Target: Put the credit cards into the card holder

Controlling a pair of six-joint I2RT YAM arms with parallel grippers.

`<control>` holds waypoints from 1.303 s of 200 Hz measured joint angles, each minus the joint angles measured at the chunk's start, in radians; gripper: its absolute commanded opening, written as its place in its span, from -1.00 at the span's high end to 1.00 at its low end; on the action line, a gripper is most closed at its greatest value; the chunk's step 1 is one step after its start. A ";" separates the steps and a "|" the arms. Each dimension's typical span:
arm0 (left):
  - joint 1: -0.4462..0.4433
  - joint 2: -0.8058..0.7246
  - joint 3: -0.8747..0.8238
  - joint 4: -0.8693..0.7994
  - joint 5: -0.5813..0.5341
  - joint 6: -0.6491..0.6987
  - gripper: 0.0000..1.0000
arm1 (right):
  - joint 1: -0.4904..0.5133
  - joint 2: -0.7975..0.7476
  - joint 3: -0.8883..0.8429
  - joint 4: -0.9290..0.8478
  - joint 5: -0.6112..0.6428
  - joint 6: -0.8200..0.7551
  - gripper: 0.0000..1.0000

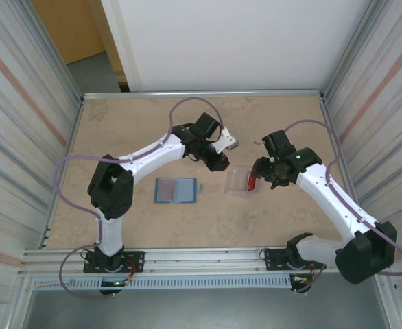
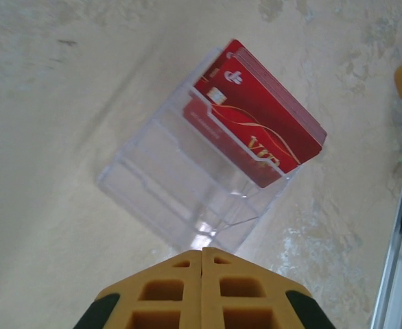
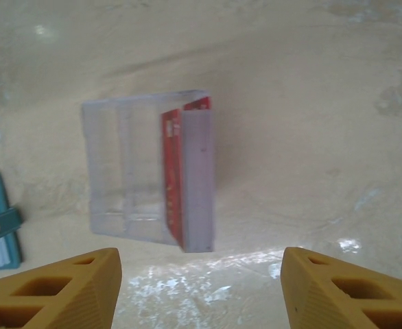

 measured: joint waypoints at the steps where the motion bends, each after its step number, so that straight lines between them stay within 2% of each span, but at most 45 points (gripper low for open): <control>1: -0.003 0.003 0.002 0.000 0.001 0.000 1.00 | -0.003 0.000 -0.003 0.000 0.000 -0.002 -0.27; 43: -0.057 0.092 0.035 -0.002 0.029 -0.028 1.00 | -0.063 0.012 -0.048 0.020 -0.050 -0.035 -0.28; 145: -0.052 0.231 0.100 -0.039 -0.001 -0.037 1.00 | -0.094 0.113 -0.082 0.124 -0.133 -0.066 -0.25; 260: -0.049 0.241 0.116 -0.050 -0.006 -0.034 1.00 | -0.095 0.207 -0.091 0.162 -0.150 -0.085 -0.16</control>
